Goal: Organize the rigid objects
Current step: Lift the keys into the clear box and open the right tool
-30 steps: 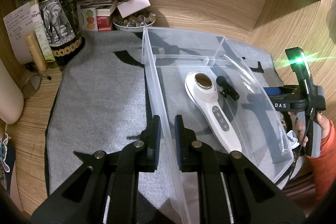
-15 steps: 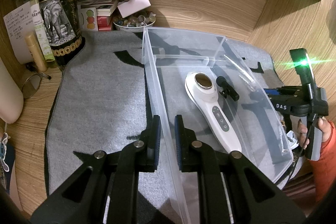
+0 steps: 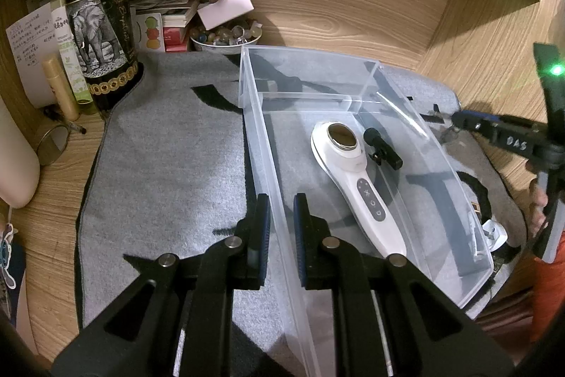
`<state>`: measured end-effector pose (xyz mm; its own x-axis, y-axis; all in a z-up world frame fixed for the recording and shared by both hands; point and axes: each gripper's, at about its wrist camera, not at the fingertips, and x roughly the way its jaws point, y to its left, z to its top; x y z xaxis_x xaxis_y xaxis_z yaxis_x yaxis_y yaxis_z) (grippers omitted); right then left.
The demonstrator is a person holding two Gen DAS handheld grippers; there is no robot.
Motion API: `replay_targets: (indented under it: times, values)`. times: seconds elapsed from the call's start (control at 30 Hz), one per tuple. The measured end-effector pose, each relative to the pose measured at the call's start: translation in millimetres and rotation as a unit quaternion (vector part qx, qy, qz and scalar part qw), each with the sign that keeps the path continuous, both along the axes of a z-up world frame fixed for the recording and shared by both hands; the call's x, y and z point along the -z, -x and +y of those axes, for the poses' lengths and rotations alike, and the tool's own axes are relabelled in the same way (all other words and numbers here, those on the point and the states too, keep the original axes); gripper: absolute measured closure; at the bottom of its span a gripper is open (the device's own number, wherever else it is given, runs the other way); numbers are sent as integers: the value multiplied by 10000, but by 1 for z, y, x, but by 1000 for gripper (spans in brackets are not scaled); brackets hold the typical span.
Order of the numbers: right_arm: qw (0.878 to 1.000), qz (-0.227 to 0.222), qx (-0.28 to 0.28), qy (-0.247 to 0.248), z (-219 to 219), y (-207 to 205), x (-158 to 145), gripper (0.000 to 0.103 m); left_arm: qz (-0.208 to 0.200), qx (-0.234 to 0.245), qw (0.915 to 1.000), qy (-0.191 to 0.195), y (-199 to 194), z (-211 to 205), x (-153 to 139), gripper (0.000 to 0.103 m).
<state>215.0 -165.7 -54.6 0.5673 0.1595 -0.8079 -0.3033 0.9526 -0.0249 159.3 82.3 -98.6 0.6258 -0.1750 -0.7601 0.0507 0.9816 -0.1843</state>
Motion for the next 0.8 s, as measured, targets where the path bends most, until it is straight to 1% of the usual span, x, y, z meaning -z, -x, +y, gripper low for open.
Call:
replay_targets:
  times: [0.23, 0.43, 0.63, 0.8]
  values:
    - [9987, -447, -242, -106, 19, 11, -30, 80, 1, -2, 10000, 4, 0, 0, 0, 90]
    - [9956, -757, -500, -214, 38, 21, -50, 80, 1, 1, 10000, -3, 0, 0, 0, 90]
    - [9918, -978, -774, -280, 57, 33, -62, 80, 1, 0, 10000, 1, 0, 1, 0, 90]
    - [9897, -941, -1031, -309, 74, 38, -60, 80, 1, 1, 10000, -5, 0, 1, 0, 90]
